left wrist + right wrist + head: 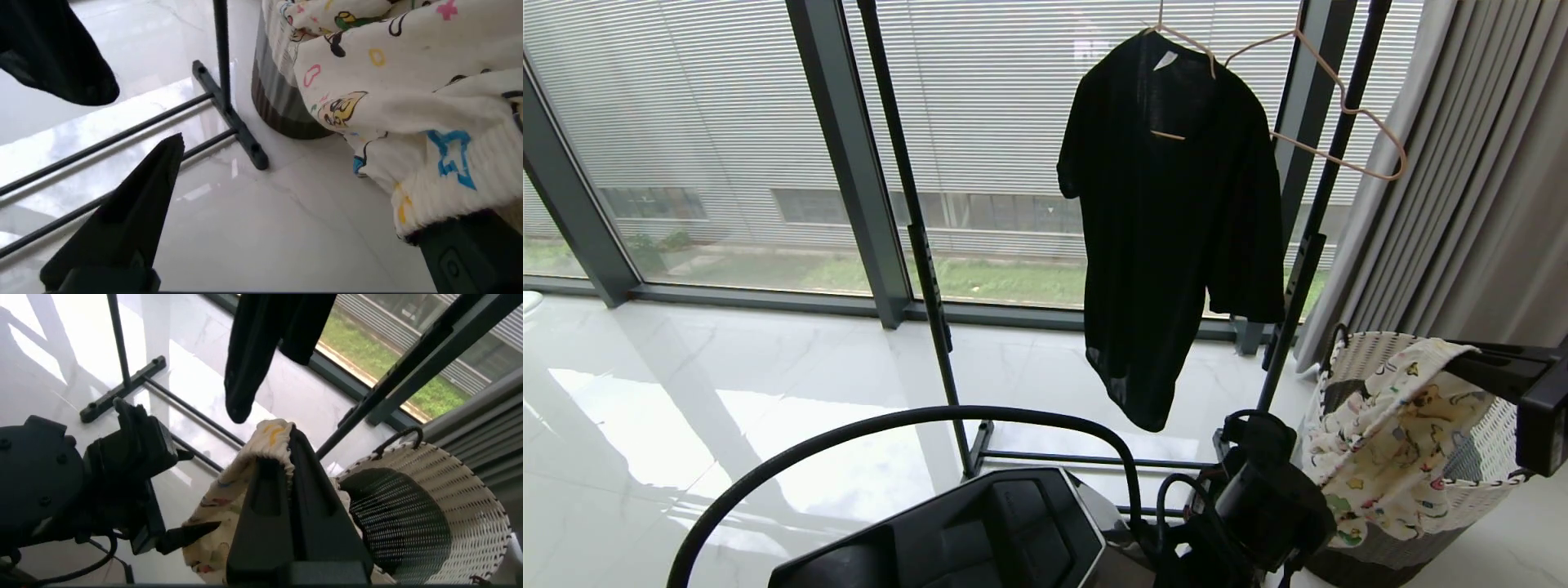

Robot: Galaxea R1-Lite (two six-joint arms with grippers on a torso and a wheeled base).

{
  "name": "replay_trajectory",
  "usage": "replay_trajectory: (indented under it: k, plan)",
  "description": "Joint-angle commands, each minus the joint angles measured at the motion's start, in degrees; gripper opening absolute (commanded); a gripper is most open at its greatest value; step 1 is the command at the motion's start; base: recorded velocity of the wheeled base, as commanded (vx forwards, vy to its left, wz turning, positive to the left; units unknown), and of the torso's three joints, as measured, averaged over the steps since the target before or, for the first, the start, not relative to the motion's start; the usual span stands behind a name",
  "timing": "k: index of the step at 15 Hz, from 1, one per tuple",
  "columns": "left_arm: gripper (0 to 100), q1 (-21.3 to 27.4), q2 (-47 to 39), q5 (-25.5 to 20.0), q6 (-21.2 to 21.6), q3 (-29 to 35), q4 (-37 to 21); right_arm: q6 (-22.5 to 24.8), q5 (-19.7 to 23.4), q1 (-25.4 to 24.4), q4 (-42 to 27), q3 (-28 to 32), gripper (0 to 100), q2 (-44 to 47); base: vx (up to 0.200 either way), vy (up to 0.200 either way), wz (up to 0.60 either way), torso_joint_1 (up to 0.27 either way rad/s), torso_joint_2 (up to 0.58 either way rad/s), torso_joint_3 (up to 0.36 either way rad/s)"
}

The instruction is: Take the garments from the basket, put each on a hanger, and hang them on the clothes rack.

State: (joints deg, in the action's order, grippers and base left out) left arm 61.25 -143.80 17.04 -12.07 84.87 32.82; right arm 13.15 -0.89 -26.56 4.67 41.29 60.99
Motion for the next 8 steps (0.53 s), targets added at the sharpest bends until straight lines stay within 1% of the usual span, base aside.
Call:
replay_trajectory:
  k: [1, 2, 3, 4, 5, 6, 7, 8]
  plan:
    - [0, -1.0, 0.1, 1.8, -0.1, -0.5, 0.0, -0.8, 0.1, 0.5, 0.1, -0.2, 0, 0.2, 0.000, 0.000, 0.00, 0.000, 0.00, 0.000]
    - [0, -1.7, 0.1, 6.7, -0.1, -0.9, 0.0, -1.6, 0.9, 1.3, 0.2, -0.8, 0, 0.8, 0.000, 0.000, 0.00, 0.000, 0.00, 0.000]
    - [0, -2.2, 0.4, 11.6, -0.2, -2.7, 0.1, -1.7, 2.1, 2.0, 0.2, -1.0, 0, 1.6, 0.000, 0.000, 0.00, 0.000, 0.00, 0.000]
    - [0, -2.3, 2.1, 13.3, -0.5, -6.1, 0.3, -1.7, 2.9, 2.4, 0.2, -1.0, 0, 2.6, 0.000, 0.000, 0.00, 0.000, 0.00, 0.000]
    - [0, -2.4, 4.7, 13.2, -0.5, -11.1, 0.6, -1.7, 3.1, 2.4, 0.3, -1.0, 0, 4.0, 0.000, 0.000, 0.00, 0.000, 0.00, 0.000]
    - [0, -2.3, 7.0, 13.3, -0.4, -16.0, 2.1, -1.7, 3.1, 2.4, 0.5, -1.0, 0, 5.3, 0.000, 0.000, 0.00, 0.000, 0.00, 0.000]
    - [0, -2.3, 9.5, 13.3, -0.1, -20.9, 5.2, -1.7, 3.2, 2.4, 1.0, -0.9, 0, 6.2, 0.000, 0.000, 0.00, 0.000, 0.00, 0.000]
    - [0, -2.4, 12.6, 13.3, 1.0, -25.3, 7.3, -1.6, 3.4, 2.3, 1.5, -1.0, 0, 7.0, 0.000, 0.000, 0.00, 0.000, 0.00, 0.000]
